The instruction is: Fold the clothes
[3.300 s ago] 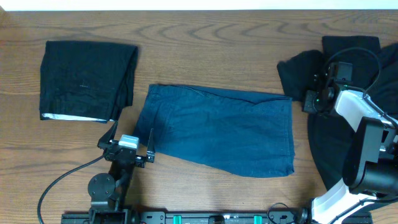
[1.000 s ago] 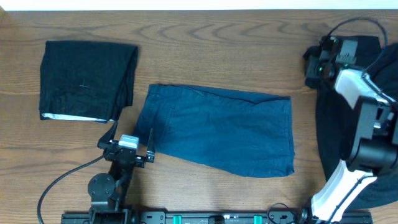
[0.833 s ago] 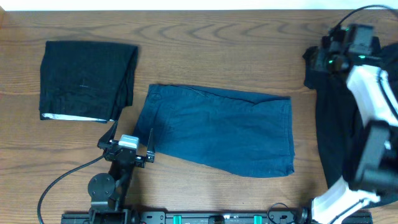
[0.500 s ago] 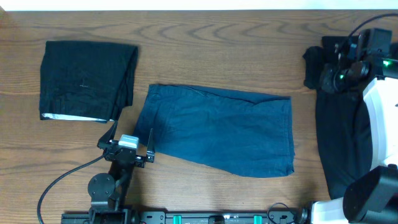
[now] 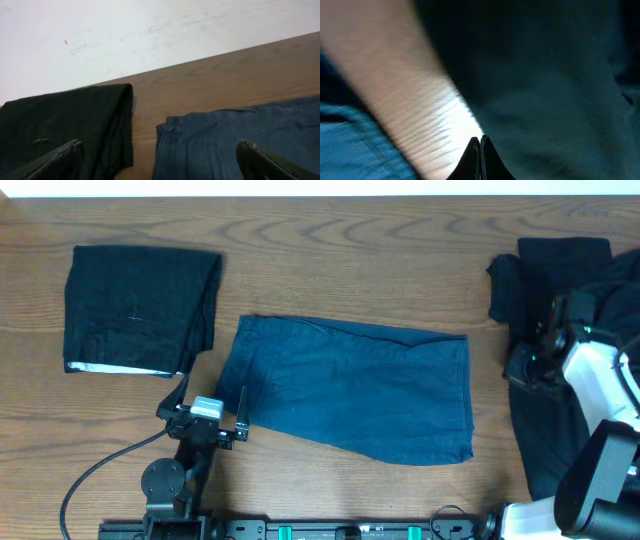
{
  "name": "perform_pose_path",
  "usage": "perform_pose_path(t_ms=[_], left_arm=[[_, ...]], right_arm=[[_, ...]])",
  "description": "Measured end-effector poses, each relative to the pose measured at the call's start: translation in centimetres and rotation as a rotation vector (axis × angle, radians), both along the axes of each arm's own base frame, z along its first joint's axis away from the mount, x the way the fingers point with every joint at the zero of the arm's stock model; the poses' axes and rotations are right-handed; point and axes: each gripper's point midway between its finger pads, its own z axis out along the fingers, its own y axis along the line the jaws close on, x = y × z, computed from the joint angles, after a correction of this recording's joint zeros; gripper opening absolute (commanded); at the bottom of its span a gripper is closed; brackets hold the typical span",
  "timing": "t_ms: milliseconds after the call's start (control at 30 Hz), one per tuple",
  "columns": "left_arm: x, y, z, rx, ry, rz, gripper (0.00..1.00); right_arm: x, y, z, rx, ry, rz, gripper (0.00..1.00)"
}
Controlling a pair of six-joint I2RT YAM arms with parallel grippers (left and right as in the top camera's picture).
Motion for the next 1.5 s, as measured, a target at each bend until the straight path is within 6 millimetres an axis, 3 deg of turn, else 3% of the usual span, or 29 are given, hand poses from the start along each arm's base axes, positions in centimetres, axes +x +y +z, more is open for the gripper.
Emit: perform_pose_path(t_ms=[200,467,633,833,1133,1267,1367,1500], left_arm=[[0.0,0.0,0.0,0.000,0.000,0.000,0.98],[0.0,0.0,0.0,0.000,0.000,0.000,0.98],[0.0,0.0,0.0,0.000,0.000,0.000,0.98],[0.0,0.0,0.0,0.000,0.000,0.000,0.98],[0.0,0.0,0.0,0.000,0.000,0.000,0.98],[0.0,0.0,0.0,0.000,0.000,0.000,0.98],[0.0,0.0,0.0,0.000,0.000,0.000,0.98],[0.0,0.0,0.0,0.000,0.000,0.000,0.98]], right_arm=[[-1.3,-1.4,-2.1,-0.018,-0.007,-0.073,0.01],[-1.8,-2.2,-3.2,-0.023,0.001,-0.112,0.01],[-1.8,-1.7,-3.8,0.014,0.015,-0.105,0.01],[-3.3,-0.6,-3.2,0.094,0.098,-0.104,0.01],[-1.2,0.2,-1.7,0.155,0.038,-0.084,0.04],[-0.3,1.2,-2.3,0.159,-0.005,-0.047,0.04],[-1.0,1.8,-3.6,0.161,-0.001,-0.034,0.05],[-1.0,1.3,-3.8,0.123,-0.031,-0.041,0.05]])
